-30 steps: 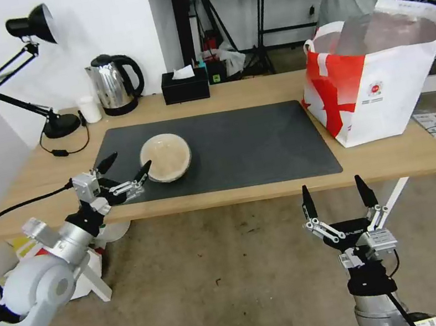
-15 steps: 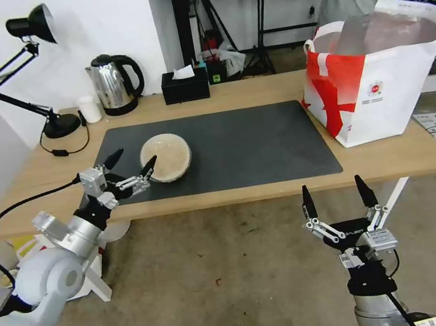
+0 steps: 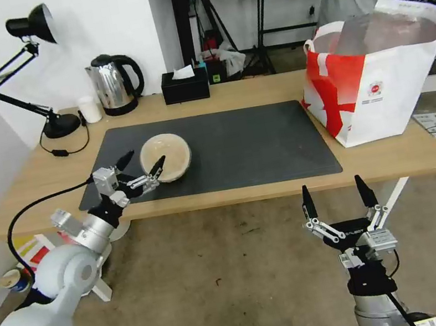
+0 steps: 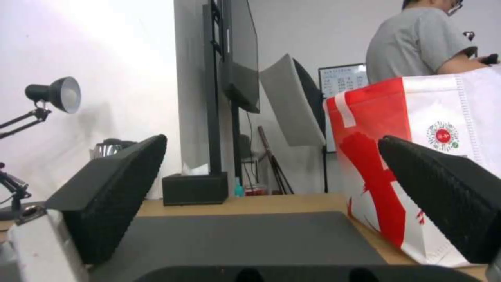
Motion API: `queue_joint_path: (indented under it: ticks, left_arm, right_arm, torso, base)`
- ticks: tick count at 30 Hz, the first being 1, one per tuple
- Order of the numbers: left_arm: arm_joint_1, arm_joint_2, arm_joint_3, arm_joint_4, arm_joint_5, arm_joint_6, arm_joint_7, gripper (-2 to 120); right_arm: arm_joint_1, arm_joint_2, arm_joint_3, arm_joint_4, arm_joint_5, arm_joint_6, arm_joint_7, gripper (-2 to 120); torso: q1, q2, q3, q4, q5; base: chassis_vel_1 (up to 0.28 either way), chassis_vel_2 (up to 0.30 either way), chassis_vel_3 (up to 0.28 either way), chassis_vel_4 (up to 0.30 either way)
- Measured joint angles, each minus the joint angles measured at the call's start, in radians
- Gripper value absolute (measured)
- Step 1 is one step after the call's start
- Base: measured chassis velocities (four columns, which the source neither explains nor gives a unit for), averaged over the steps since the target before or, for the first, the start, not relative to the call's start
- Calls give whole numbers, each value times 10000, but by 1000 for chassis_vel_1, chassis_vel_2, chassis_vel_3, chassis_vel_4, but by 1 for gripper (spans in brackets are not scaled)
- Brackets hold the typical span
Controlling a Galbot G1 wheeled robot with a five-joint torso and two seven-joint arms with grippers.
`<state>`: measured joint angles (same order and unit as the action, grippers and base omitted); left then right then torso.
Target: Pick up the trash from the table and place it into the takeout bag.
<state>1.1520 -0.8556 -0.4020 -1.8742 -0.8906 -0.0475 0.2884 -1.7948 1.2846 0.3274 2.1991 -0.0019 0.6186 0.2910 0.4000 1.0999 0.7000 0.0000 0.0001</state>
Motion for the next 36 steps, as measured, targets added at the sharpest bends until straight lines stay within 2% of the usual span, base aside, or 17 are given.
queue_joint_path:
  ticks: [19,36]
  left_arm:
    - [-364,-224,371,746,-155,46,-42,100]
    - [-741,-757,745,1241,-177,53,7,100]
  right_arm:
    - [-1,0,0,0,0,0,0,100]
    - [0,0,0,0,0,0,0,100]
  torso:
    - [0,0,0,0,-1]
    - [0,0,0,-1,-2]
  base:
    - [0,0,0,0]
    - [0,0,0,0]
